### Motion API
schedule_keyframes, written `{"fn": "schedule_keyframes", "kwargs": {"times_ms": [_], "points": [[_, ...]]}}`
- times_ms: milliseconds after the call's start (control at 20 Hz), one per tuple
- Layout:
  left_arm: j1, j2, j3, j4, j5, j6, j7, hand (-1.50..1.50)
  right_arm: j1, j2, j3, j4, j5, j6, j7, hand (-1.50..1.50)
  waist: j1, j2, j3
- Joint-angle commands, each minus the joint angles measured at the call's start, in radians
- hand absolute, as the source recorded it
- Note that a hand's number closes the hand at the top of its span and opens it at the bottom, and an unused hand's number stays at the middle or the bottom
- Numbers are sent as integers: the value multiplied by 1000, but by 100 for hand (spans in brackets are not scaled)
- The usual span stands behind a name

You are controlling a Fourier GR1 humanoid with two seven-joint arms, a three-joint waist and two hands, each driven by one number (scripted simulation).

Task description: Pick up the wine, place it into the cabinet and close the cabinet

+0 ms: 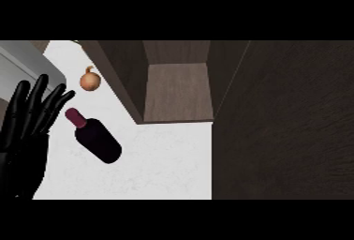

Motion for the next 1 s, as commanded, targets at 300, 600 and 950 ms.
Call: {"fn": "schedule_keyframes", "kwargs": {"times_ms": [300,600,950], "points": [[-81,90,-124,189,542,-463,69,-150,37,28,125,-29,-88,88,50,-150,-28,30,3],[-129,298,5,294,975,-658,219,-150,119,28,164,-158,-143,88,166,-150,-5,4,6],[-277,581,124,519,1409,-775,383,-150,132,31,272,-392,-75,19,366,-150,9,4,6]]}}
